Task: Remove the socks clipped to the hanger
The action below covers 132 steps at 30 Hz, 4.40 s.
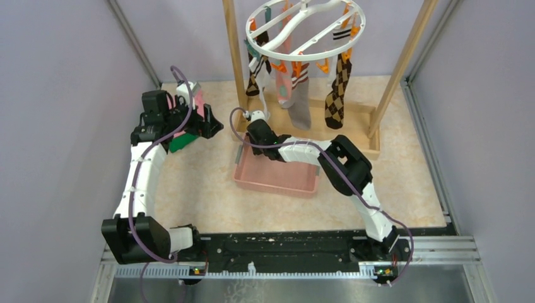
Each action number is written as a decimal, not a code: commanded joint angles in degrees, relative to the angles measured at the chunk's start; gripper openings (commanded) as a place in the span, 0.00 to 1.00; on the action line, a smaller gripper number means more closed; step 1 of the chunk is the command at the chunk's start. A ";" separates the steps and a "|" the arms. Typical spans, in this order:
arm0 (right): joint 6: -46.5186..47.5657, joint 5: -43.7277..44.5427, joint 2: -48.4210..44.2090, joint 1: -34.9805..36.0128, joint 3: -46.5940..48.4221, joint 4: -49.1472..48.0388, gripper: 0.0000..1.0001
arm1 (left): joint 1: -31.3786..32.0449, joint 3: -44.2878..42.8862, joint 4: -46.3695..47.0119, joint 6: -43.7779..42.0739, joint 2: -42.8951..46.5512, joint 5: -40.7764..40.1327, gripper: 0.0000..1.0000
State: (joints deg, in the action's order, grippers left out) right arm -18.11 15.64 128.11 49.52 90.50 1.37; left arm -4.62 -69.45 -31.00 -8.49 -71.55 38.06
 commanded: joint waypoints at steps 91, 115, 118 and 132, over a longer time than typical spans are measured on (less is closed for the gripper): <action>4.65 15.90 -37.14 -3.68 22.26 22.76 0.60 | 37.25 -15.10 20.95 2.74 -17.12 -5.07 0.53; 2.20 16.21 -43.13 -2.90 14.41 14.68 0.05 | 37.75 -13.78 12.75 11.05 -10.12 -6.86 0.00; 0.68 13.58 -44.61 -3.72 13.61 15.76 0.04 | 37.68 -14.44 10.44 9.95 -8.65 -8.06 0.30; -4.60 -5.77 -51.10 -8.71 9.80 19.13 0.18 | 37.52 -17.90 8.37 5.86 -8.81 -2.98 0.84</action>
State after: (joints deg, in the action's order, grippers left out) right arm -21.52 16.97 80.47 41.10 100.95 19.75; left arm 32.77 -83.11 -22.37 -0.19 -80.23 29.76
